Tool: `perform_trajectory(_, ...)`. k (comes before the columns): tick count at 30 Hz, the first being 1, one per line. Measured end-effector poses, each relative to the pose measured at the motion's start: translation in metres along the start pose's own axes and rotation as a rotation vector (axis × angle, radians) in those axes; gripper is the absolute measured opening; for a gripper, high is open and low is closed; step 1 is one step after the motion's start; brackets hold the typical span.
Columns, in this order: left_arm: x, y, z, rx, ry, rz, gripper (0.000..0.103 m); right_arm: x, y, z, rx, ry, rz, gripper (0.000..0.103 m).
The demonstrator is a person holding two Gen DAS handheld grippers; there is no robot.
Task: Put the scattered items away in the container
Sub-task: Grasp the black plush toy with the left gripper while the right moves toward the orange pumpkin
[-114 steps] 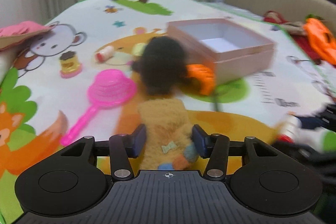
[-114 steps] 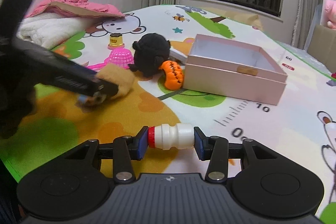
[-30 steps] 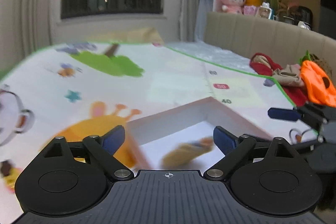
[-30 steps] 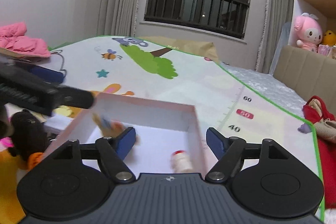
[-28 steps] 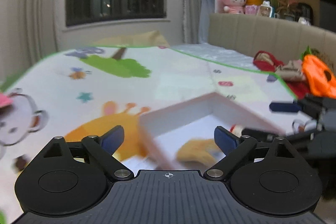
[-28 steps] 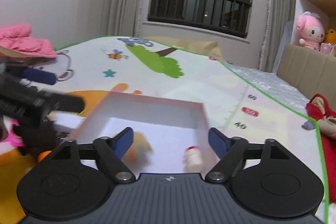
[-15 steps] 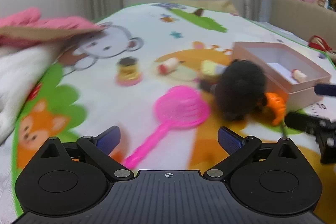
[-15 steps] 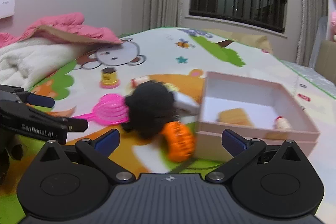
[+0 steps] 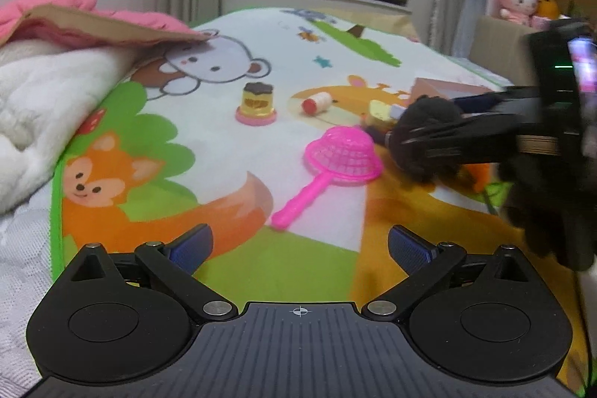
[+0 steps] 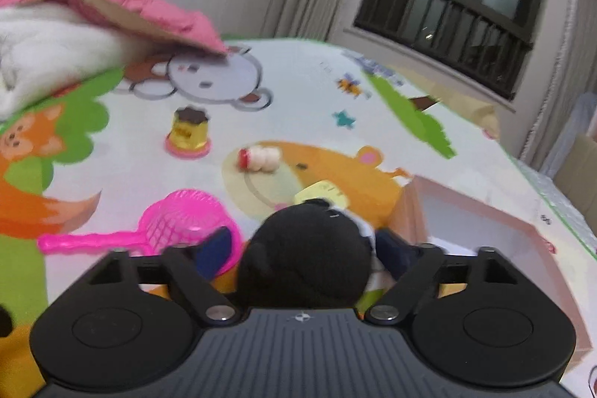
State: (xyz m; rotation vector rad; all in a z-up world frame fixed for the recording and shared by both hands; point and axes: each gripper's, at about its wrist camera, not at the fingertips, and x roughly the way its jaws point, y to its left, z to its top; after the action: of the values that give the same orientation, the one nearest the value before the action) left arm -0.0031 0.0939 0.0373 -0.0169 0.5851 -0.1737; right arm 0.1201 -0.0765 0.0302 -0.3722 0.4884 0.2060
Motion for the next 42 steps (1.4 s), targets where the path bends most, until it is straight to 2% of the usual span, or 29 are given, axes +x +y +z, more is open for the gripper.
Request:
perform_trajectory(2, -0.006, -0.001, -0.002, 0.015, -0.010, -0.011, 0.102, -0.010, 0.003, 0.000, 0.015, -0.017, 0.000, 0.066)
perform_trajectory(5, -0.010, -0.005, -0.003, 0.032, -0.014, -0.032, 0.103, -0.037, -0.001, -0.001, 0.096, -0.032, 0.096, 0.055)
perform_trajectory(7, -0.010, -0.010, -0.003, 0.044, -0.016, -0.053, 0.103, -0.056, -0.006, -0.002, 0.160, -0.018, 0.216, 0.056)
perform_trajectory(10, -0.009, -0.019, -0.004, 0.060, -0.014, -0.090, 0.103, -0.082, -0.015, -0.008, 0.233, 0.015, 0.454, 0.058)
perform_trajectory(11, -0.008, -0.021, -0.005, 0.064, -0.010, -0.098, 0.103, -0.091, -0.017, -0.011, 0.245, 0.010, 0.486, 0.059)
perform_trajectory(13, -0.006, -0.025, -0.008, 0.075, 0.001, -0.104, 0.103, -0.105, -0.024, -0.017, 0.258, -0.021, 0.473, 0.062)
perform_trajectory(16, -0.003, -0.027, -0.011, 0.079, 0.015, -0.102, 0.103, -0.110, -0.045, -0.026, 0.309, -0.050, 0.378, 0.062)
perform_trajectory(18, -0.002, -0.028, -0.012, 0.073, 0.021, -0.102, 0.103, -0.099, -0.057, -0.033, 0.325, -0.019, 0.263, 0.059)
perform_trajectory(19, -0.002, -0.028, -0.011, 0.072, 0.021, -0.104, 0.103, -0.091, -0.059, -0.037, 0.315, 0.001, 0.204, 0.053)
perform_trajectory(21, -0.002, -0.029, -0.011, 0.070, 0.021, -0.108, 0.103, -0.075, -0.058, -0.045, 0.265, 0.036, 0.105, 0.049)
perform_trajectory(24, -0.001, -0.032, -0.011, 0.070, 0.028, -0.111, 0.103, -0.056, -0.053, -0.051, 0.214, 0.053, 0.034, 0.047)
perform_trajectory(27, -0.001, -0.034, -0.011, 0.074, 0.036, -0.108, 0.103, -0.039, -0.050, -0.054, 0.211, 0.087, 0.033, 0.041)
perform_trajectory(29, -0.002, -0.036, -0.011, 0.076, 0.038, -0.106, 0.103, -0.028, -0.048, -0.056, 0.211, 0.112, 0.047, 0.031)
perform_trajectory(32, -0.003, -0.038, -0.010, 0.080, 0.038, -0.105, 0.103, -0.029, -0.044, -0.057, 0.200, 0.104, 0.068, 0.020)
perform_trajectory(33, -0.003, -0.038, -0.010, 0.080, 0.037, -0.105, 0.103, -0.034, -0.043, -0.057, 0.196, 0.096, 0.091, 0.012)
perform_trajectory(39, -0.001, -0.039, -0.006, 0.073, 0.038, -0.096, 0.103, -0.068, -0.032, -0.054, 0.128, 0.071, 0.253, 0.010)
perform_trajectory(41, 0.001, -0.041, -0.003, 0.070, 0.040, -0.099, 0.103, -0.079, -0.032, -0.054, 0.121, 0.052, 0.246, 0.012)
perform_trajectory(42, 0.003, -0.041, -0.001, 0.071, 0.041, -0.101, 0.103, -0.082, -0.033, -0.053, 0.127, 0.042, 0.238, 0.018)
